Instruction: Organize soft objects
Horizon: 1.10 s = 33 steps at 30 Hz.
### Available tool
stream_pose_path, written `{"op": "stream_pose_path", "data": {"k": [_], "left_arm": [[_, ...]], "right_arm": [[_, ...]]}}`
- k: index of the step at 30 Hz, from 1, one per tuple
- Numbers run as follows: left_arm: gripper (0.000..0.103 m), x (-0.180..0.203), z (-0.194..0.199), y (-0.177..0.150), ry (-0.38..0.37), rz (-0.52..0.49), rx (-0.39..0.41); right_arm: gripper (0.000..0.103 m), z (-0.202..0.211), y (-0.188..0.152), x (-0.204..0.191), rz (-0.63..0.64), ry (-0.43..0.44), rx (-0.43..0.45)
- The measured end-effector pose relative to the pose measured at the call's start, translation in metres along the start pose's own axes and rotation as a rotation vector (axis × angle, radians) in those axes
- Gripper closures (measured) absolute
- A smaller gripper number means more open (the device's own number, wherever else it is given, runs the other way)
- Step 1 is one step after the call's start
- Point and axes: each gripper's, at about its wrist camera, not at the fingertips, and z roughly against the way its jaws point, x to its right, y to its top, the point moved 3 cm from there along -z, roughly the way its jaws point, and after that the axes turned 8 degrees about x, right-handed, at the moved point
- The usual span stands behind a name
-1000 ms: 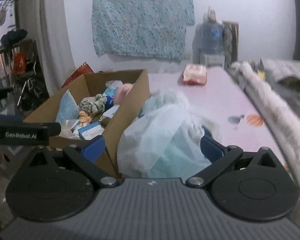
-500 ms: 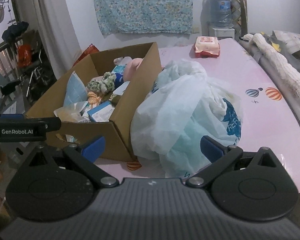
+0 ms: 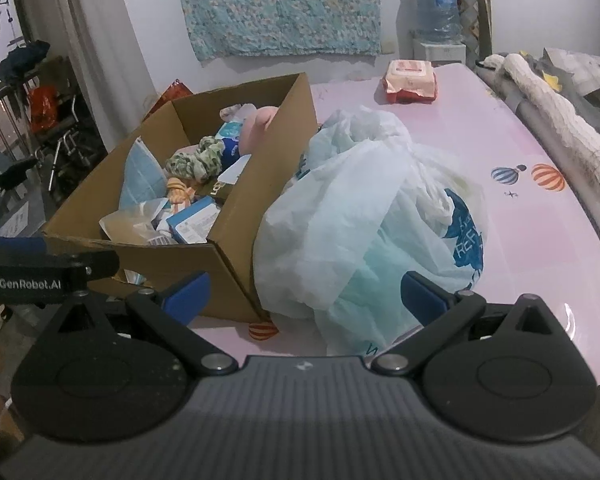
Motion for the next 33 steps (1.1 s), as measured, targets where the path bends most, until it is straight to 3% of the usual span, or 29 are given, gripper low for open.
{"op": "stream_pose_path", "data": {"k": [33], "left_arm": [[0.000, -0.006, -0.009, -0.009, 0.021, 0.000, -0.044]], "right_arm": [[0.001, -0.015, 0.005, -0.018, 0.081, -0.028, -0.028]]}}
